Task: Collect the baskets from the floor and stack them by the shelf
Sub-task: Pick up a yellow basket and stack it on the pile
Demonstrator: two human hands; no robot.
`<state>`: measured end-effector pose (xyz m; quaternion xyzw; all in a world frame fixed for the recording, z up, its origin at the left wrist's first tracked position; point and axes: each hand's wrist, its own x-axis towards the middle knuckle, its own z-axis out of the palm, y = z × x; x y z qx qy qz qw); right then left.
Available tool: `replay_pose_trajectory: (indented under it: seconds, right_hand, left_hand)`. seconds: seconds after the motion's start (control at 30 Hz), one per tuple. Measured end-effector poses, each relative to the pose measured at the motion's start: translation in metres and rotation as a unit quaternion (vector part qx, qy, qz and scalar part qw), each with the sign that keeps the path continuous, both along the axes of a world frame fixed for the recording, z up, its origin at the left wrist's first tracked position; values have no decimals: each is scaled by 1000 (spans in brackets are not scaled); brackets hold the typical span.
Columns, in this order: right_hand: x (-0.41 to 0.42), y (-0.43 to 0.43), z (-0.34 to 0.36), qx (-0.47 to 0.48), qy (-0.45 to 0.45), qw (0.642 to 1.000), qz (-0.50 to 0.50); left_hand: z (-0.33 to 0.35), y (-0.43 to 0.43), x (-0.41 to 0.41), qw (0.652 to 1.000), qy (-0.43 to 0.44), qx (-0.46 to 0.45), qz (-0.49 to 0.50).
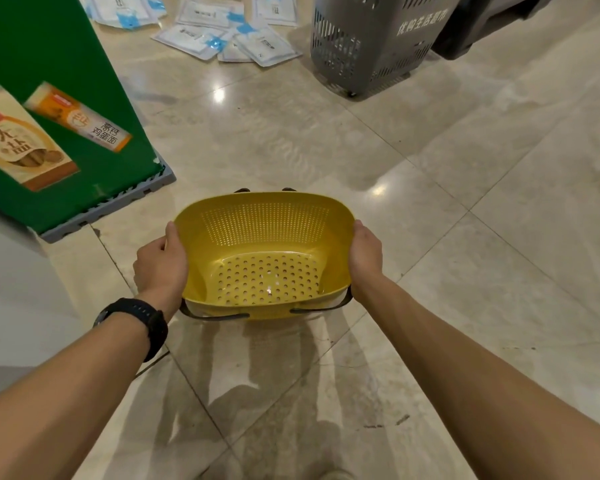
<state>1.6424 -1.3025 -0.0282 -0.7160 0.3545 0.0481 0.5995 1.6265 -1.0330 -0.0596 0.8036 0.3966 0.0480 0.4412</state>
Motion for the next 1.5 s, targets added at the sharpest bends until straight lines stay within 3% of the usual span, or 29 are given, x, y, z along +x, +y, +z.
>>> replay_pose_trajectory:
  seconds: [0.33,0.6,0.83,1.07,1.27,1.5]
  right_hand:
    - [0,-2,107,-11,1,1000,-5]
    - [-14,-7,294,-28,8,1000,-7]
    - [-38,-20,465,-6,25,998,-49]
    - [-51,-9,623,-1,8,998,-61]
    - [-51,-1,710,-11,-2,1000,-18]
    - [-46,2,755,-11,-37,999,37]
  left_hand:
    - [118,0,0,999,17,-32,1]
    - [297,-3,-12,998,9,-55,4]
    - [472,-16,-29,996,-43,-38,-61]
    - [630,-6,-37,994,-41,-91,-34]
    - [707,14,-53,994,-42,-74,-64]
    - [756,13,-66,996,-71,-57,-18]
